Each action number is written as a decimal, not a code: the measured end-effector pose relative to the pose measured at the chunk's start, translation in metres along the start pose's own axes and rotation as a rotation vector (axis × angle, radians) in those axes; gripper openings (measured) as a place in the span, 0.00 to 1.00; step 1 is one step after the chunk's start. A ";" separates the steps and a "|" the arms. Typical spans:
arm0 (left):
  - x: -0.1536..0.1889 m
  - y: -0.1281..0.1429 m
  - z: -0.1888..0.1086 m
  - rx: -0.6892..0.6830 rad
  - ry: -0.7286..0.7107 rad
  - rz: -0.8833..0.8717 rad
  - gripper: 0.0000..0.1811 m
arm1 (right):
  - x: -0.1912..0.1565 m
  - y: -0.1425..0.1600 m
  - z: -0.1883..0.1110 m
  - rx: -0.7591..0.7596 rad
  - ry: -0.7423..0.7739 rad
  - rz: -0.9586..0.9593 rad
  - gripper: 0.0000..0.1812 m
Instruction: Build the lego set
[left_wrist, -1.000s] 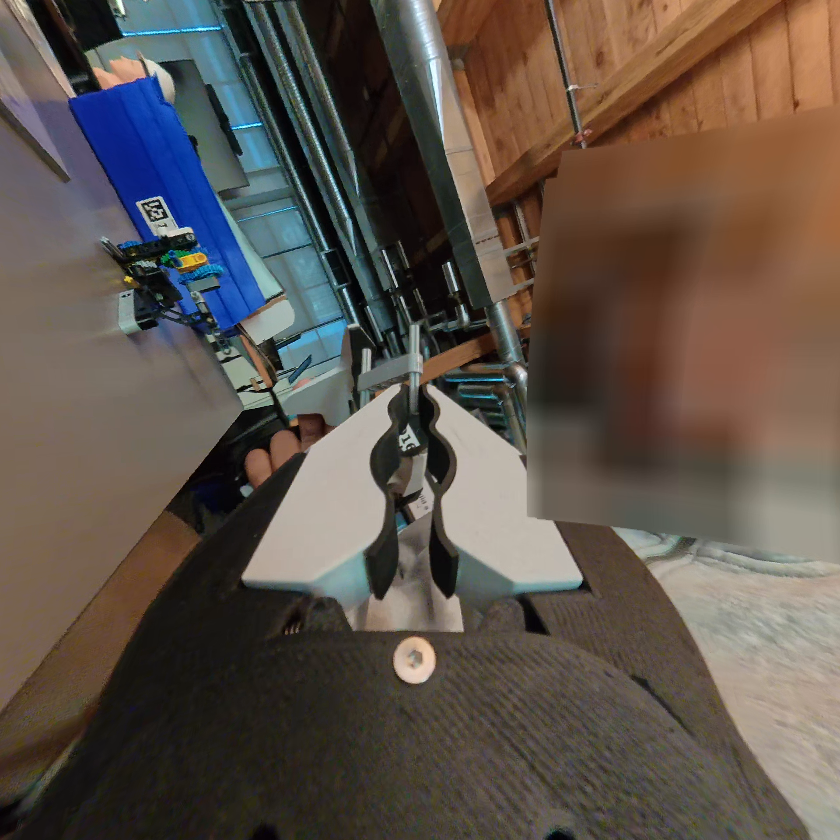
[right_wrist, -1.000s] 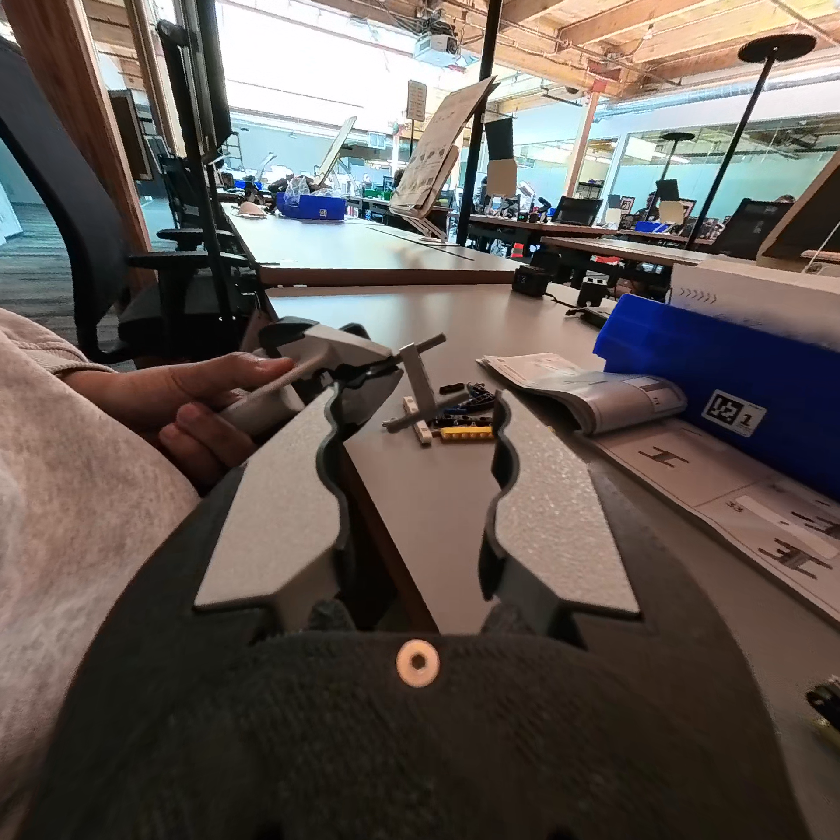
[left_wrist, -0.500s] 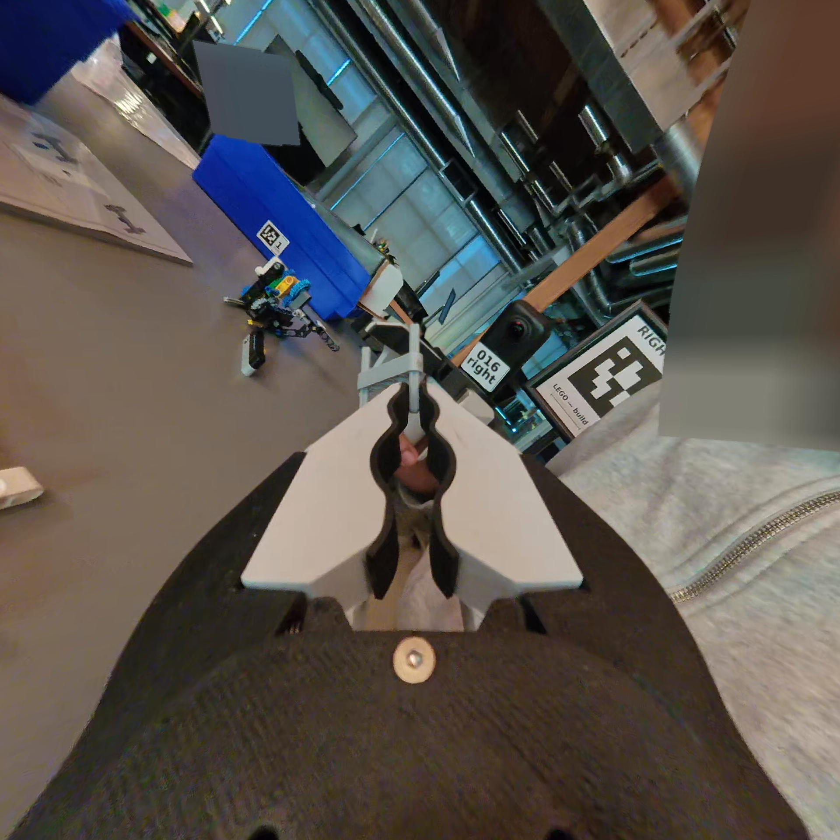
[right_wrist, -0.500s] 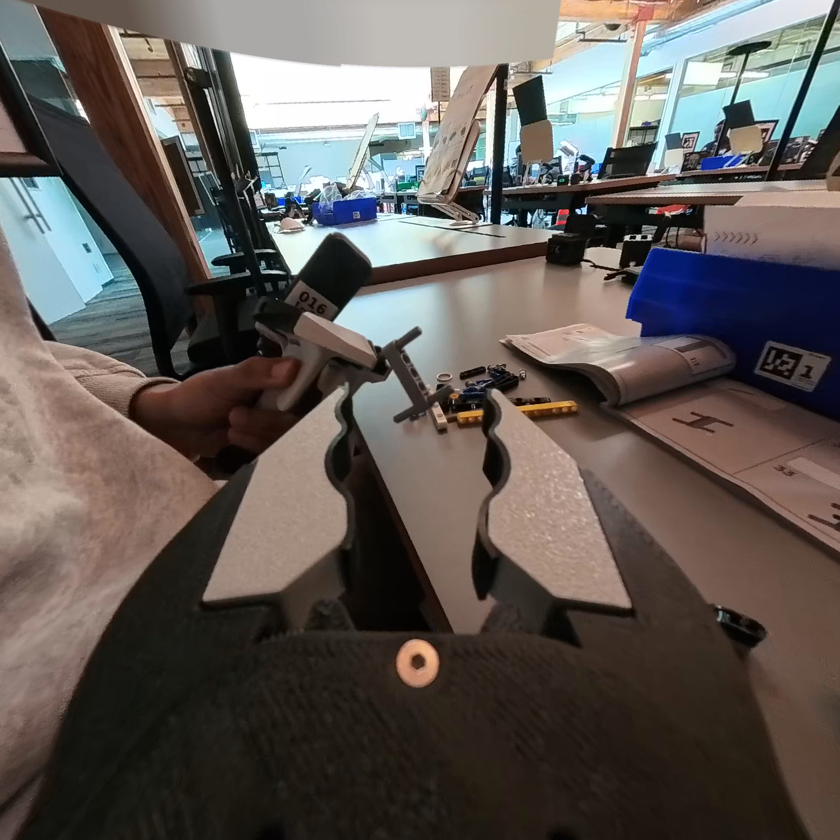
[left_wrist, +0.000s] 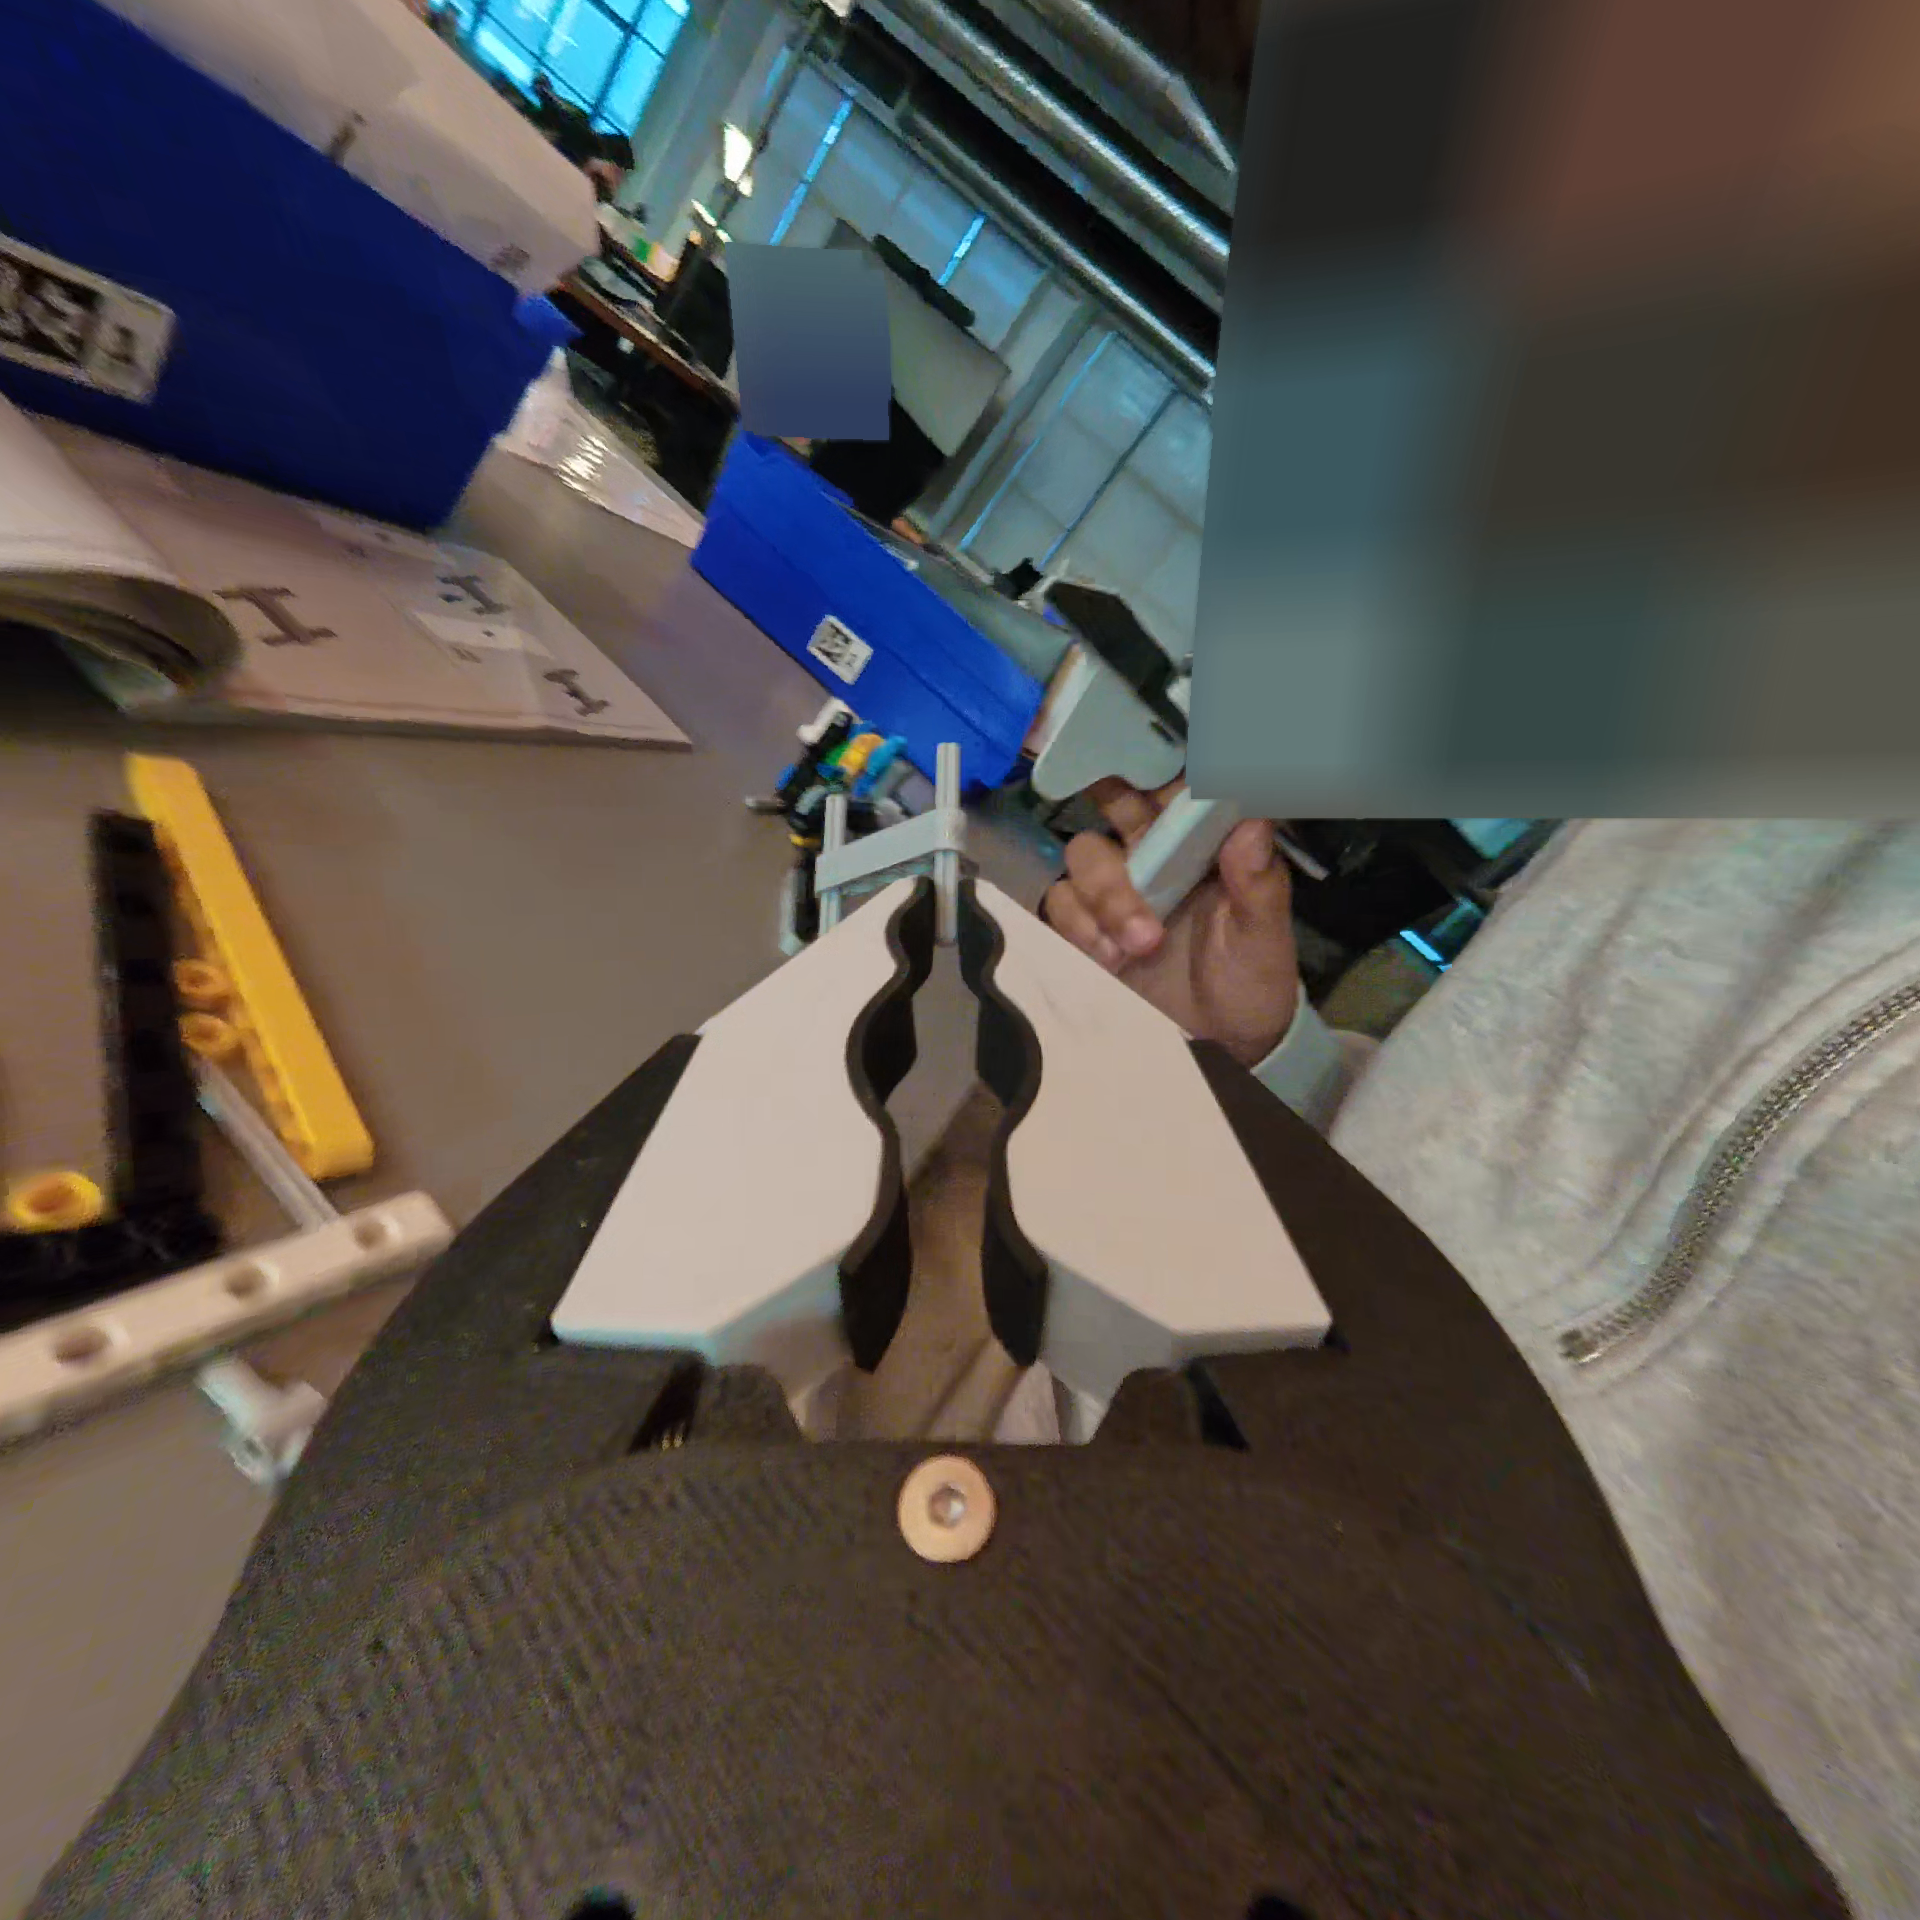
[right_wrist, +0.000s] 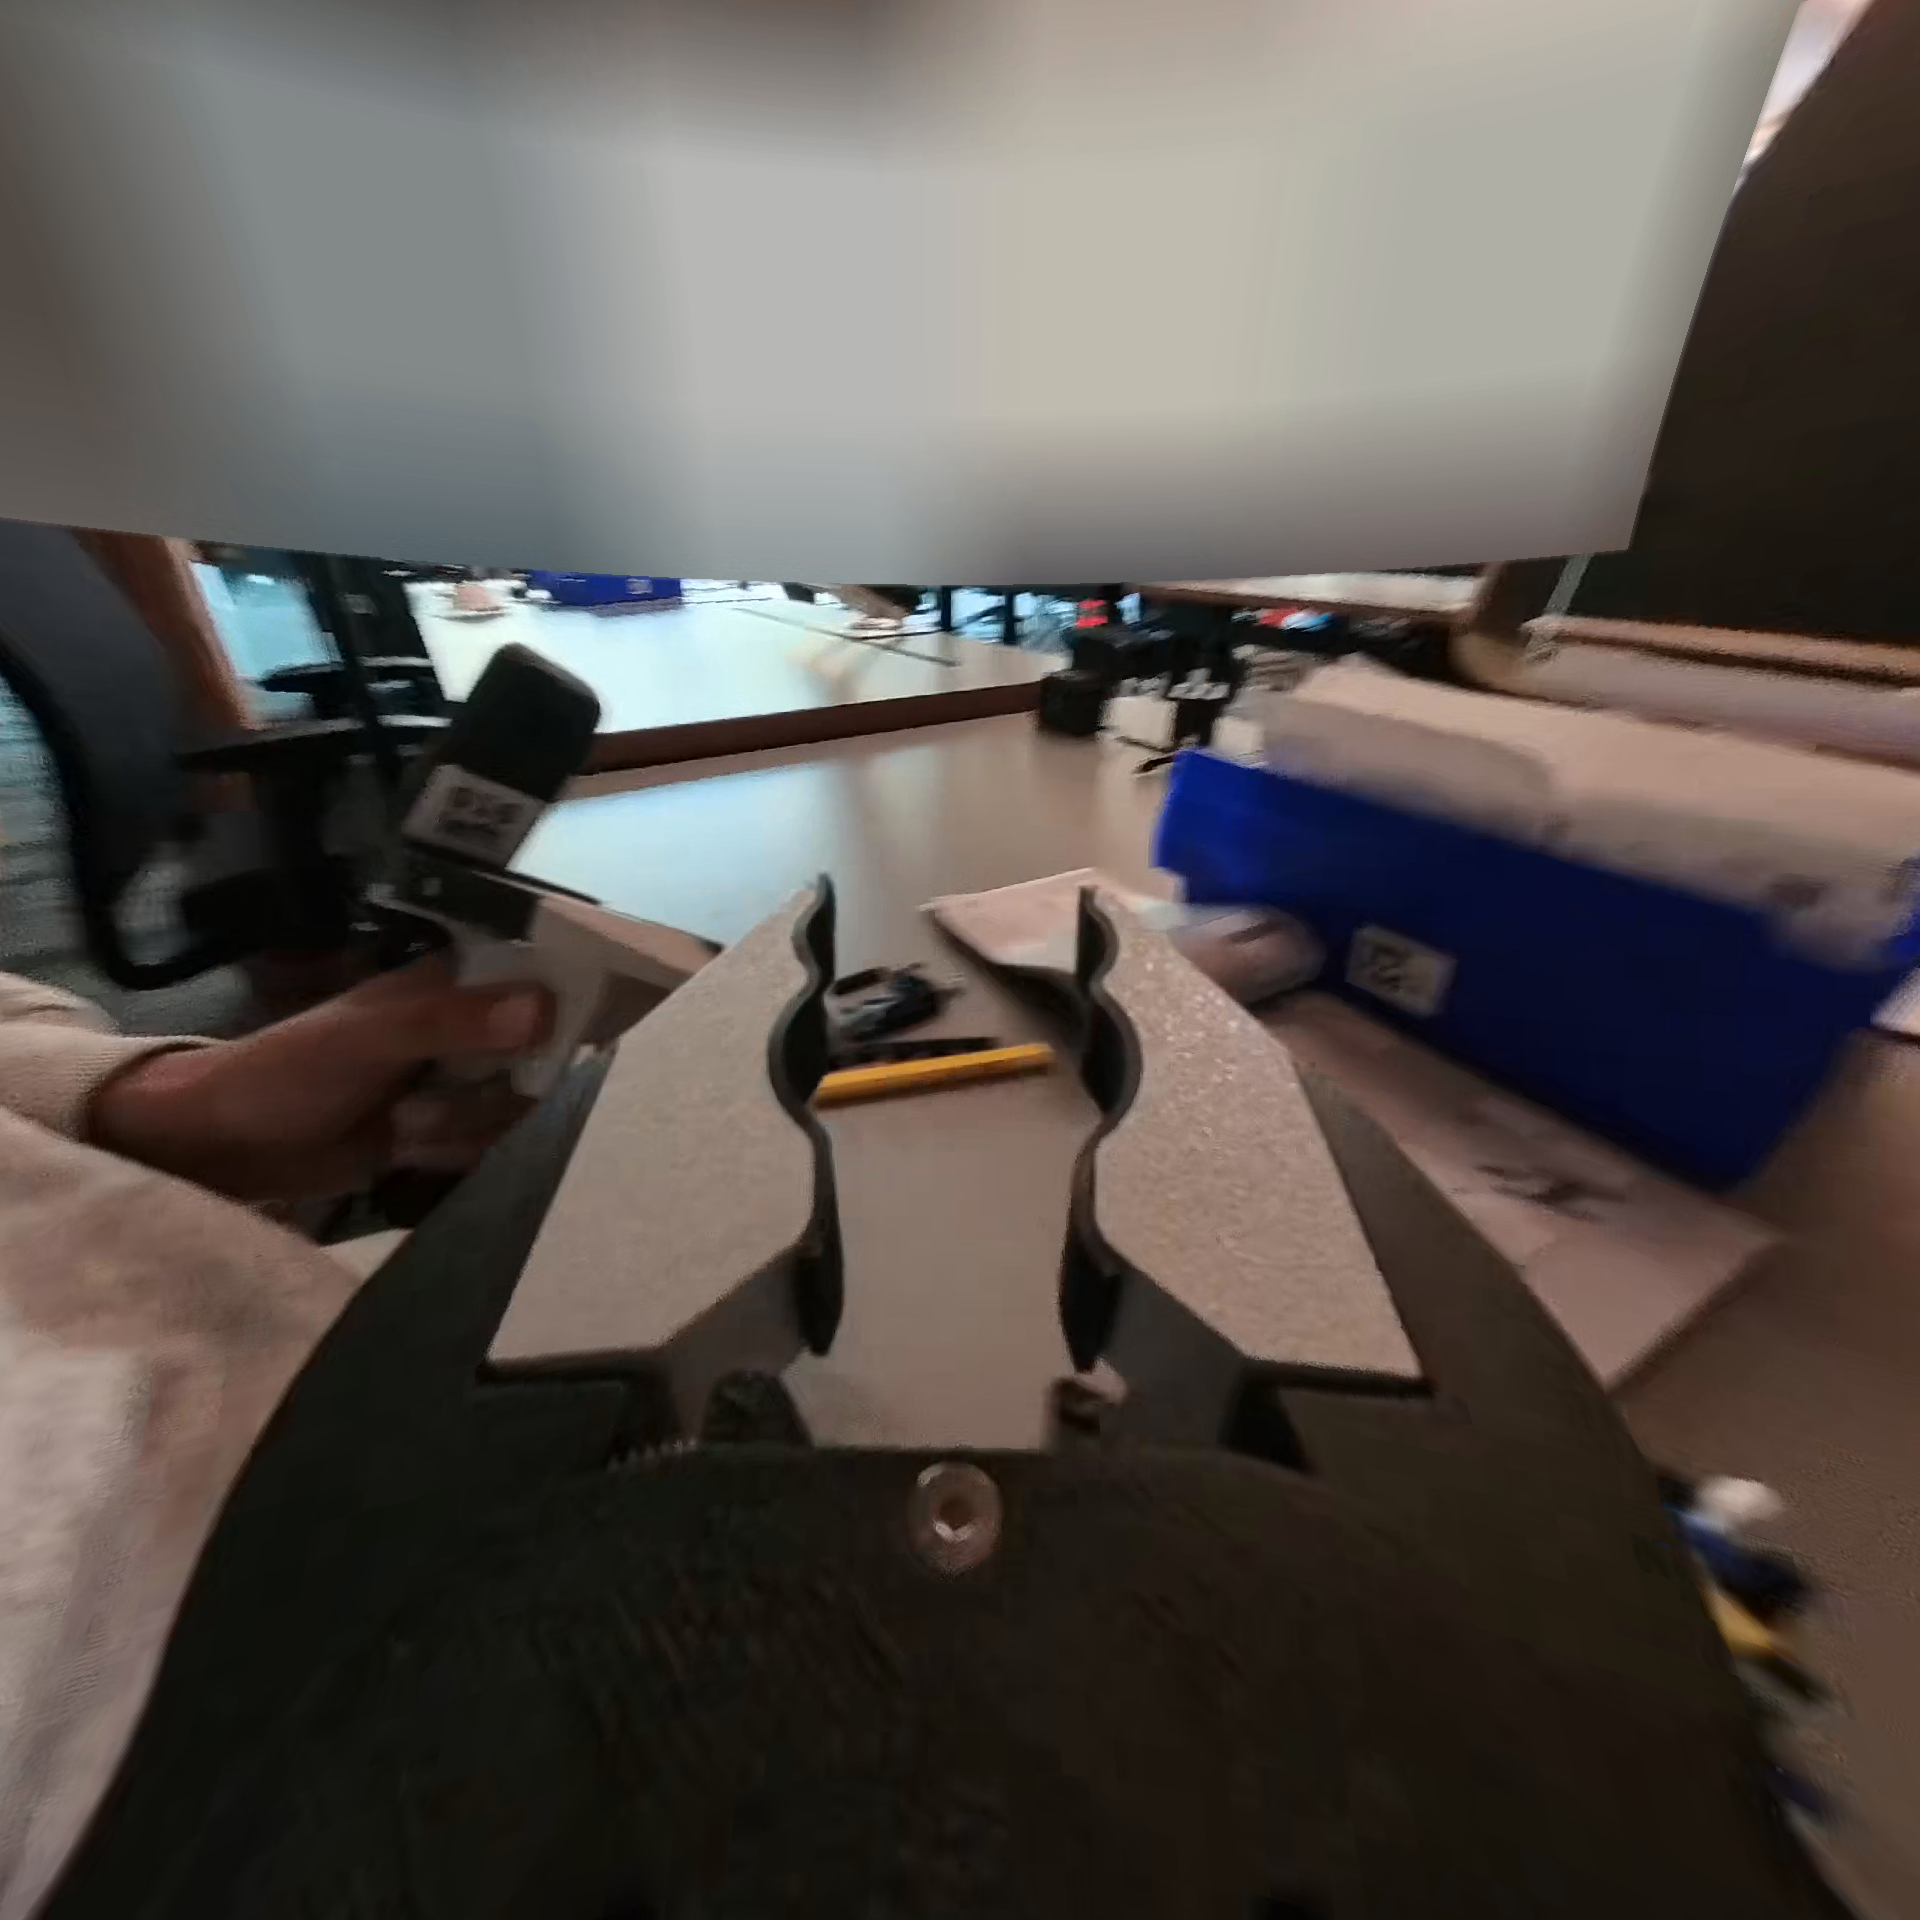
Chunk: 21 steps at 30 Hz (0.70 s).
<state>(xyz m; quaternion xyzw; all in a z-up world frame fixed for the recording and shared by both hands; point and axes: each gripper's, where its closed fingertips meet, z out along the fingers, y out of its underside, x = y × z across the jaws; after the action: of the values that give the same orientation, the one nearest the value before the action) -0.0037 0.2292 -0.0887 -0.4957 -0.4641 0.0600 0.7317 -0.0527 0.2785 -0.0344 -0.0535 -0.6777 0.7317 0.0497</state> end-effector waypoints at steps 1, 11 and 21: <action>-0.006 -0.004 0.006 0.002 -0.019 0.031 0.01 | 0.016 -0.001 0.000 0.011 0.039 -0.025 0.22; -0.022 -0.019 0.059 -0.154 0.026 0.231 0.01 | 0.026 -0.030 0.024 0.082 -0.071 0.085 0.25; -0.042 -0.005 0.054 -0.289 -0.071 0.357 0.01 | 0.021 0.017 0.017 -0.010 -0.051 0.079 0.24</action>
<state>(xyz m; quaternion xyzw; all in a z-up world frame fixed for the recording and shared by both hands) -0.0687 0.2400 -0.1064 -0.6671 -0.3983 0.1391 0.6140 -0.0756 0.2636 -0.0506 -0.0617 -0.6798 0.7308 0.0035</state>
